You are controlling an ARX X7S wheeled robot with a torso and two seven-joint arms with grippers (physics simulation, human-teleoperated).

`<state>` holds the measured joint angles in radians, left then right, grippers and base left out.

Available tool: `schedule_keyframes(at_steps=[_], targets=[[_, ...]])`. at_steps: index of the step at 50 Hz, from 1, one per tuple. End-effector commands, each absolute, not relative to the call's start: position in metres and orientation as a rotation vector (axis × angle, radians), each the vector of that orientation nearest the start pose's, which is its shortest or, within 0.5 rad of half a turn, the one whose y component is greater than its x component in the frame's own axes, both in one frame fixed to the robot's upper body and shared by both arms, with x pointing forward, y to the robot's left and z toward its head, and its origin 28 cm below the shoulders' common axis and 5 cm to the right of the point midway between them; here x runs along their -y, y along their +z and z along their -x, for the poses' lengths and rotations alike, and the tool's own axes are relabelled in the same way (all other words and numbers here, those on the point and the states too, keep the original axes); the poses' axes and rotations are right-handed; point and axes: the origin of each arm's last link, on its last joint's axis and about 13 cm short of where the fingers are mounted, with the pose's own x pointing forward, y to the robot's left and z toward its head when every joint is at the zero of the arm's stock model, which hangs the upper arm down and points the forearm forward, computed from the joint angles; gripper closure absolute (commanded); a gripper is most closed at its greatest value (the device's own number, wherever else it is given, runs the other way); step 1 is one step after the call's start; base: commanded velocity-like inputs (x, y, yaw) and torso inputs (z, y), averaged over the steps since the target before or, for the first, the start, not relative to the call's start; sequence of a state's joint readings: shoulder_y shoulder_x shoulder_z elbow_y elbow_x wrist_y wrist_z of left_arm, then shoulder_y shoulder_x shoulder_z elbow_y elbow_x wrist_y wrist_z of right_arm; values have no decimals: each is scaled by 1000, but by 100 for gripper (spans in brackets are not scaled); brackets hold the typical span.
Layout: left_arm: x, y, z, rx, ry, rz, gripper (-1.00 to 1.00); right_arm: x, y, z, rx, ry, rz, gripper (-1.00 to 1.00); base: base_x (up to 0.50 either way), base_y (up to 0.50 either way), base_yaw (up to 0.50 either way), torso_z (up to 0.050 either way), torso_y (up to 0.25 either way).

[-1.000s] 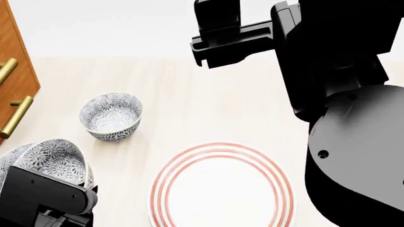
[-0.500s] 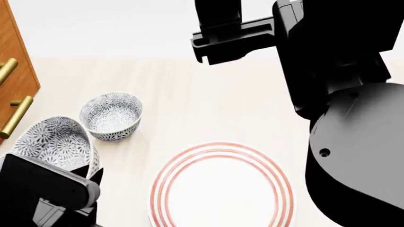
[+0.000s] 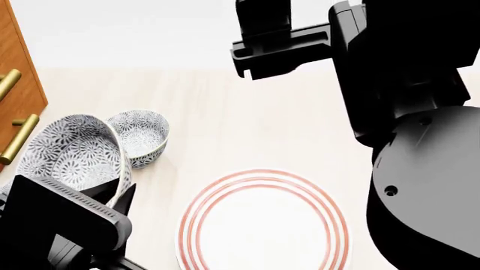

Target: Put the bowl at the front on the plate.

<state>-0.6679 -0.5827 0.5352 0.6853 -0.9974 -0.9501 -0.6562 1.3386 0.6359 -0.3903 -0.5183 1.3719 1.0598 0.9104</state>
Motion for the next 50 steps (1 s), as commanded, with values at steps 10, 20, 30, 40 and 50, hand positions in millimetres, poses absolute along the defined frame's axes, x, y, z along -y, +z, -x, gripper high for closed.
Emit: schedule_keyframes(at_steps=[10, 20, 30, 40, 50], targets=[[-184, 203, -223, 25, -381, -283, 100, 103, 345, -234, 323, 99, 192, -100, 0, 0, 0, 0, 0], [-183, 211, -231, 59, -417, -308, 100, 102, 346, -235, 329, 104, 185, -100, 0, 0, 0, 0, 0], [-179, 213, -238, 72, -452, -346, 100, 102, 349, -234, 340, 101, 191, -100, 0, 0, 0, 0, 1], [-175, 220, -245, 77, -472, -360, 100, 101, 352, -234, 352, 94, 194, -100, 0, 0, 0, 0, 0], [-169, 222, -246, 91, -519, -420, 100, 100, 355, -232, 368, 97, 197, -100, 0, 0, 0, 0, 1]])
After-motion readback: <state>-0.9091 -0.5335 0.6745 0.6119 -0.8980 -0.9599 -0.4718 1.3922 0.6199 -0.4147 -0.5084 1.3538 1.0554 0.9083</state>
